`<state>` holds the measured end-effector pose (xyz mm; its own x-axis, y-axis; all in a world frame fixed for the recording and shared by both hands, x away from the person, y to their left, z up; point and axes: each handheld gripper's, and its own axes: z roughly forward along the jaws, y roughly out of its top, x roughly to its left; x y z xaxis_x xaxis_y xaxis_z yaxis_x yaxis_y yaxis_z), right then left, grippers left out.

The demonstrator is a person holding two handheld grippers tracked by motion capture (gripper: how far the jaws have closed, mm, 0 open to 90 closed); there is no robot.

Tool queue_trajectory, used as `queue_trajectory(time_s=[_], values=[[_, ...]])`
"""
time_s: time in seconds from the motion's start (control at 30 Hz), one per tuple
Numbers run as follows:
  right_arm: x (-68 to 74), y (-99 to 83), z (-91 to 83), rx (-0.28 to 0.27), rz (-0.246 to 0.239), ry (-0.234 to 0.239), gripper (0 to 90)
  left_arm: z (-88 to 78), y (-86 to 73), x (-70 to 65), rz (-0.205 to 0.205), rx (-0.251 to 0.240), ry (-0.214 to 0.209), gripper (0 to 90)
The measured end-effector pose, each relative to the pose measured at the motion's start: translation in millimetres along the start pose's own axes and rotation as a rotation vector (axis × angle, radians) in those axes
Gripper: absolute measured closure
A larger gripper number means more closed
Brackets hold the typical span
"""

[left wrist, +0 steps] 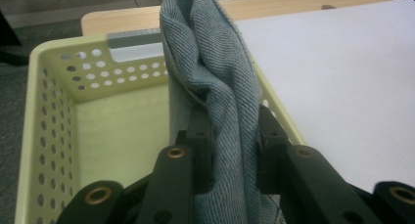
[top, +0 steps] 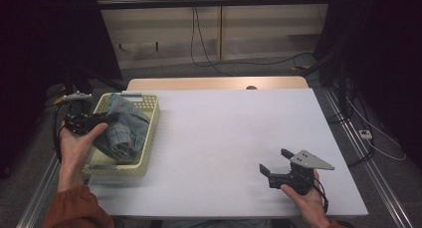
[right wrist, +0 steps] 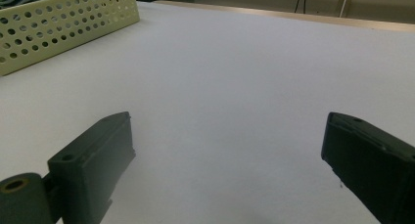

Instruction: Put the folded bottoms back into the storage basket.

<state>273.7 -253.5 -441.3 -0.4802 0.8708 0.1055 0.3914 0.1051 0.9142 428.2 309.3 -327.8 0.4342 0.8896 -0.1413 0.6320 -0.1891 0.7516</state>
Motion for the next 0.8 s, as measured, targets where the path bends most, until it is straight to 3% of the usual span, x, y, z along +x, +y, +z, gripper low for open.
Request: queue_trajectory(time_s=[0.2, 0.33, 0.57, 0.8], values=[[0.2, 0.1, -0.2, -0.002, 0.001, -0.002, 5.1, 0.6, -3.5, 7.5, -0.014, 0.007, 0.039, 72.4], [-0.1, 0.0, -0.2, -0.001, -0.001, -0.001, 5.1, 0.7, -6.1, 12.2, 0.000, 0.028, 0.118, 71.7], [-0.4, -0.1, -0.1, 0.001, -0.001, 0.001, 5.2, 2.9, -12.9, 24.2, -0.009, 0.065, 0.187, 72.1], [0.0, -0.1, -0.1, 0.002, -0.001, 0.001, 5.2, 5.0, -15.3, 27.8, -0.019, 0.070, 0.196, 72.2]])
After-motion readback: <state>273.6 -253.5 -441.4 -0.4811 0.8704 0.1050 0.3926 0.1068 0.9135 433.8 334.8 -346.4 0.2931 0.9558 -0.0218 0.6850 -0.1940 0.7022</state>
